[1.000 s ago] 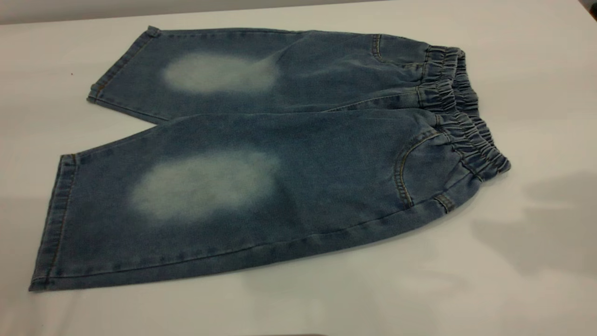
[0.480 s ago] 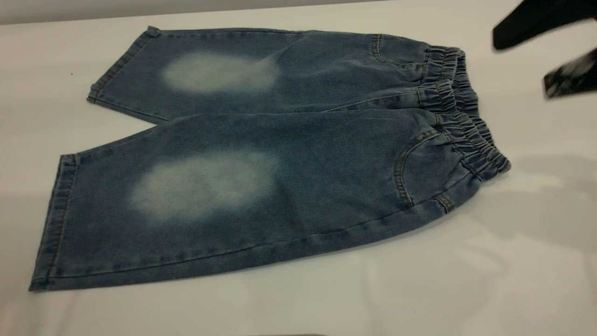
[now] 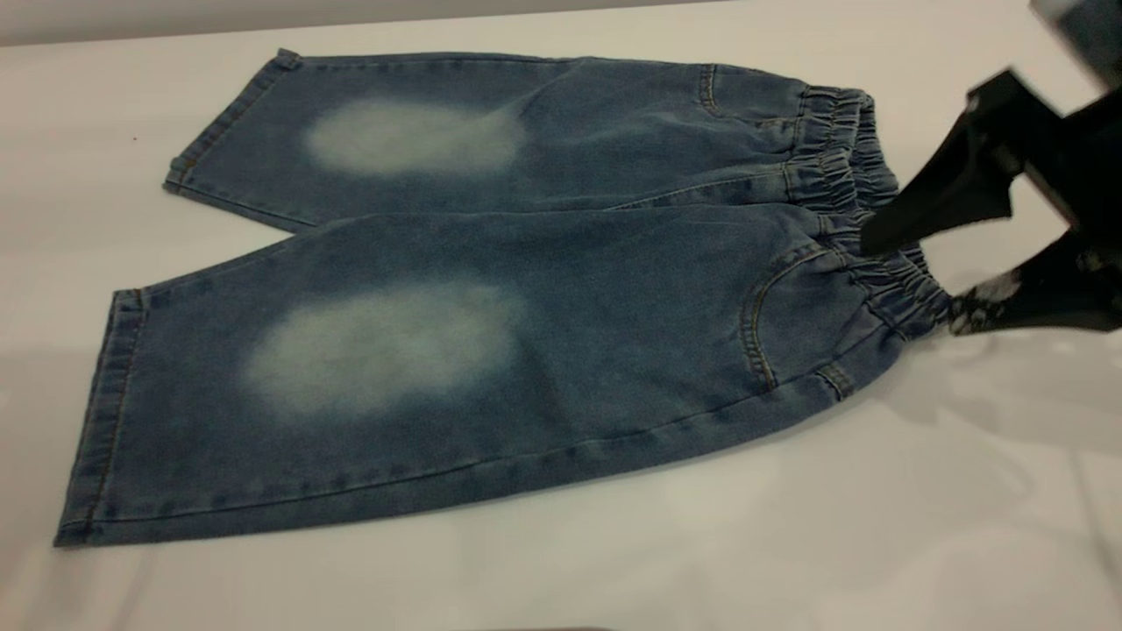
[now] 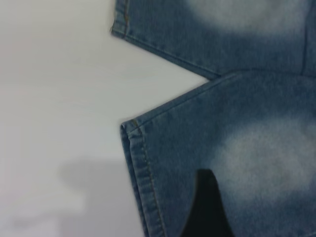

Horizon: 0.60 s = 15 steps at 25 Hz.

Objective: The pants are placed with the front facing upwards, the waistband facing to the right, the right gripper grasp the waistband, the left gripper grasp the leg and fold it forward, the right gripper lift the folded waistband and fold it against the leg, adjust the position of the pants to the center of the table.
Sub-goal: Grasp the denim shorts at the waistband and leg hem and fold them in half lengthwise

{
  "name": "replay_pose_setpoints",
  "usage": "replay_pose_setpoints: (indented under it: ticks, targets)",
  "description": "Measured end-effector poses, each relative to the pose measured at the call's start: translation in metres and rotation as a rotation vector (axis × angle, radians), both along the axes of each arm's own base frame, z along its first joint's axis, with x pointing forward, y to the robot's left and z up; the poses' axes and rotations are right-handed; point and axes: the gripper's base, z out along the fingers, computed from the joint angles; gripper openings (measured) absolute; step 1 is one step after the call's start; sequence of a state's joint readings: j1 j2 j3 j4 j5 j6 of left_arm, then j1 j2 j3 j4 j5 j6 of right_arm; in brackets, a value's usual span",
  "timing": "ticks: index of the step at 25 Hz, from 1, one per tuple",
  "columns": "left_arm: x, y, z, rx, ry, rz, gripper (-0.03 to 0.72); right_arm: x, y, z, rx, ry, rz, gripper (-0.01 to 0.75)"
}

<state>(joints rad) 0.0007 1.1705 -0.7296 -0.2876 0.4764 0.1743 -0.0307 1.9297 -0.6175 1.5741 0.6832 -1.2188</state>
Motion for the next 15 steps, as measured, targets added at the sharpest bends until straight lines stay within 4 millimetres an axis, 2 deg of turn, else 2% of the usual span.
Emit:
replay_pose_setpoints:
  ticks: [3, 10, 15]
  targets:
    - [0.0, 0.0, 0.0, -0.002, 0.001, 0.001, 0.482, 0.004, -0.006, -0.012, -0.002, 0.008, -0.012, 0.566]
    - [0.0, 0.0, 0.0, -0.001, -0.002, 0.001, 0.482, 0.017, -0.032, -0.028, -0.014, 0.001, -0.073, 0.566]
    - [0.001, -0.001, 0.0, -0.016, -0.004, 0.008, 0.482, 0.017, -0.036, -0.042, 0.002, 0.015, -0.075, 0.566]
